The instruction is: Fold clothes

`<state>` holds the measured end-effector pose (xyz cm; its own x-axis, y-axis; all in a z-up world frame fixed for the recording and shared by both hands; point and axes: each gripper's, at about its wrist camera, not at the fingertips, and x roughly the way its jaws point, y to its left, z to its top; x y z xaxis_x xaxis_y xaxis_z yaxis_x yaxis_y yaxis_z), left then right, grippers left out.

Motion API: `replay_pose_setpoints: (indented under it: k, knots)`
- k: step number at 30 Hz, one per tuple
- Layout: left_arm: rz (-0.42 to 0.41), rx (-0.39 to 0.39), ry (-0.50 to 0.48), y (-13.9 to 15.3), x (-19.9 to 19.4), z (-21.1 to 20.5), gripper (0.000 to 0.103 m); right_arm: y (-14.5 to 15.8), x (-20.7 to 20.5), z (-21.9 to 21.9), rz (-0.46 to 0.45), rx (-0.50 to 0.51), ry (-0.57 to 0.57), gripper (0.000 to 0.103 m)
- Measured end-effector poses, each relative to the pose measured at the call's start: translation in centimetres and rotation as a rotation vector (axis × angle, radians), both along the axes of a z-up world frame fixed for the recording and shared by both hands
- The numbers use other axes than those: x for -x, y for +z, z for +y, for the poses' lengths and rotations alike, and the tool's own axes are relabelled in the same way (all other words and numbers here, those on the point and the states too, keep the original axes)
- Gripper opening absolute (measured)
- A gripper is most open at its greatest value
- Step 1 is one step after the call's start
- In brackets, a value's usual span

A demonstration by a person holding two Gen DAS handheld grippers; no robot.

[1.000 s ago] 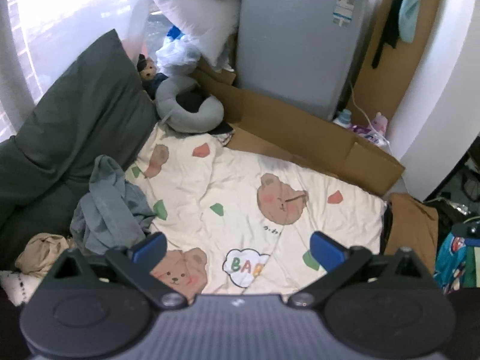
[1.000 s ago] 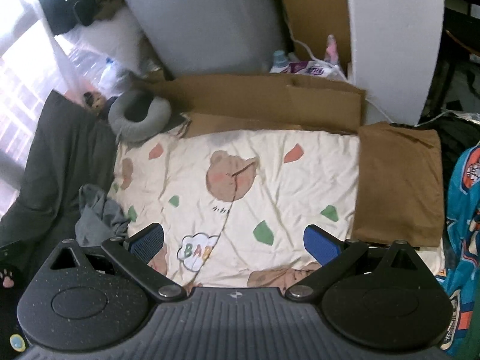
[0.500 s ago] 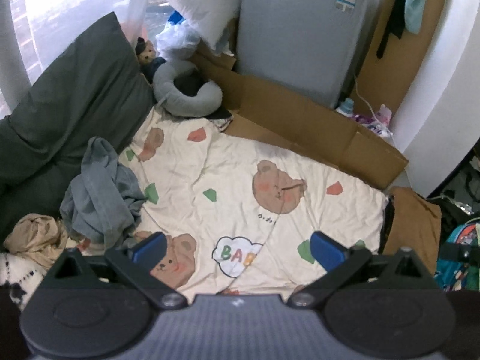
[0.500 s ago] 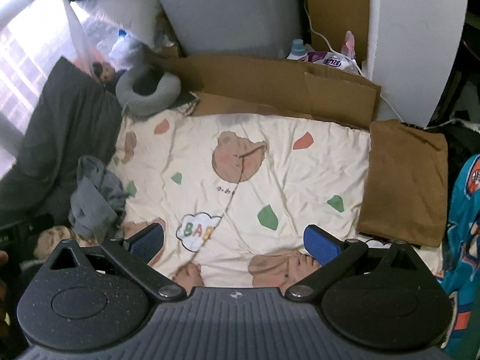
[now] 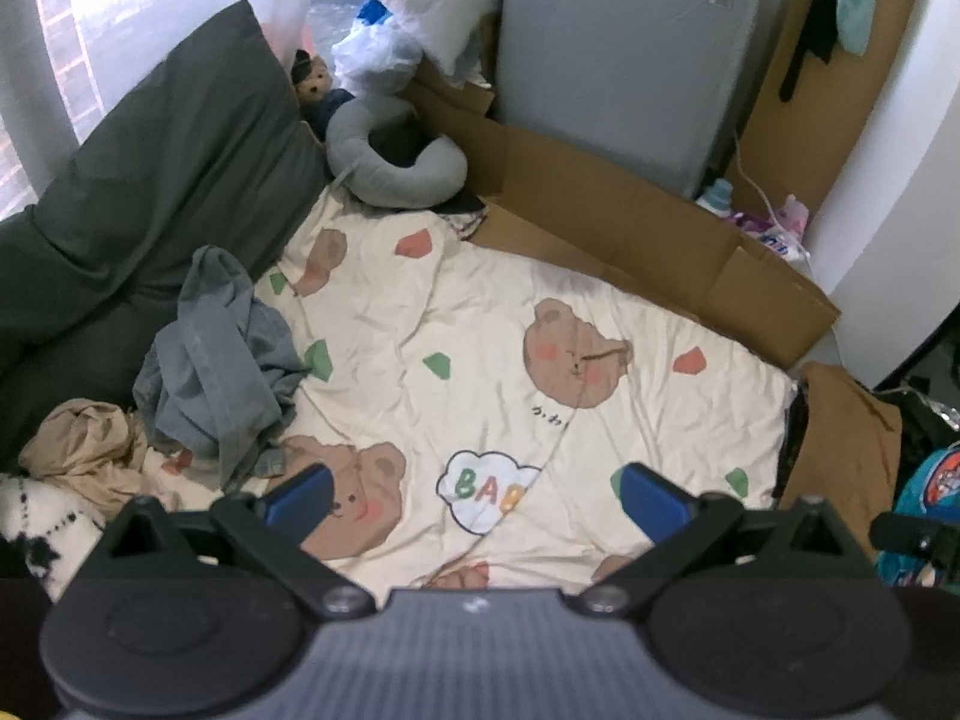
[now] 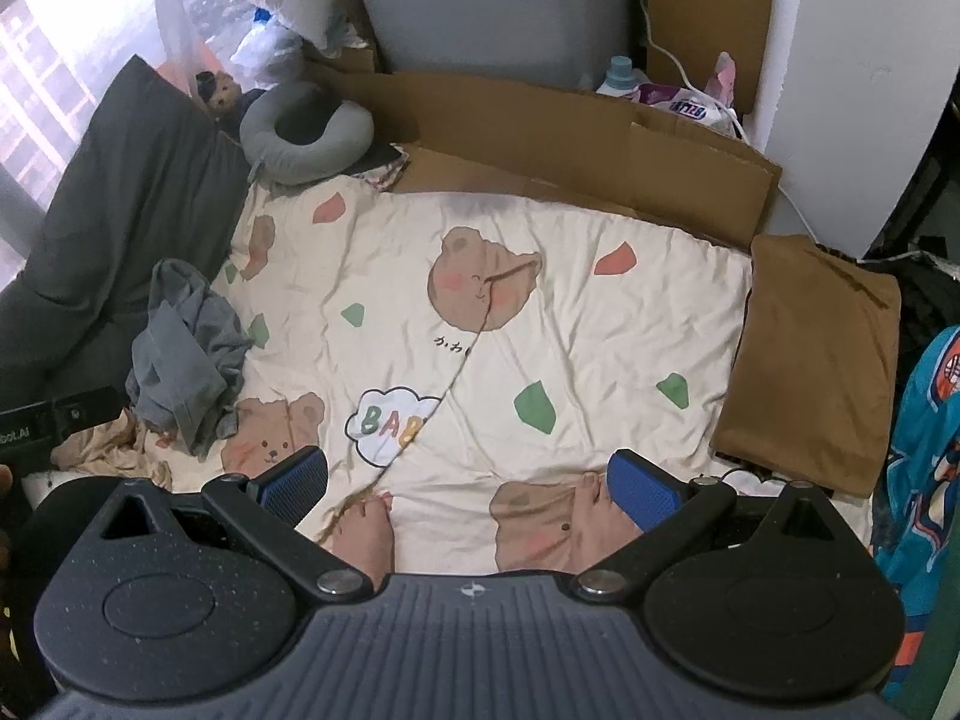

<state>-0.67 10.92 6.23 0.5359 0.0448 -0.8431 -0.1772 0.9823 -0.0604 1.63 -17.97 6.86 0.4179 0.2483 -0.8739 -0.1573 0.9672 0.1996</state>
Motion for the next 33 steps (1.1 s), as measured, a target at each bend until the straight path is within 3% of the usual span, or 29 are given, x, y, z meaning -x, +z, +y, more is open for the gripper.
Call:
replay_pose_setpoints:
  k: [18, 33]
  knots:
    - [0.041, -0.006, -0.109, -0.8, -0.6, -5.0, 0.103, -0.8, 0.3, 0.7, 0.026, -0.007, 0.015, 0.102]
    - [0.035, -0.051, -0.132, -1.2, -1.1, -5.5, 0.102, -1.1, 0.0, -0.5, 0.013, -0.046, -0.023, 0.102]
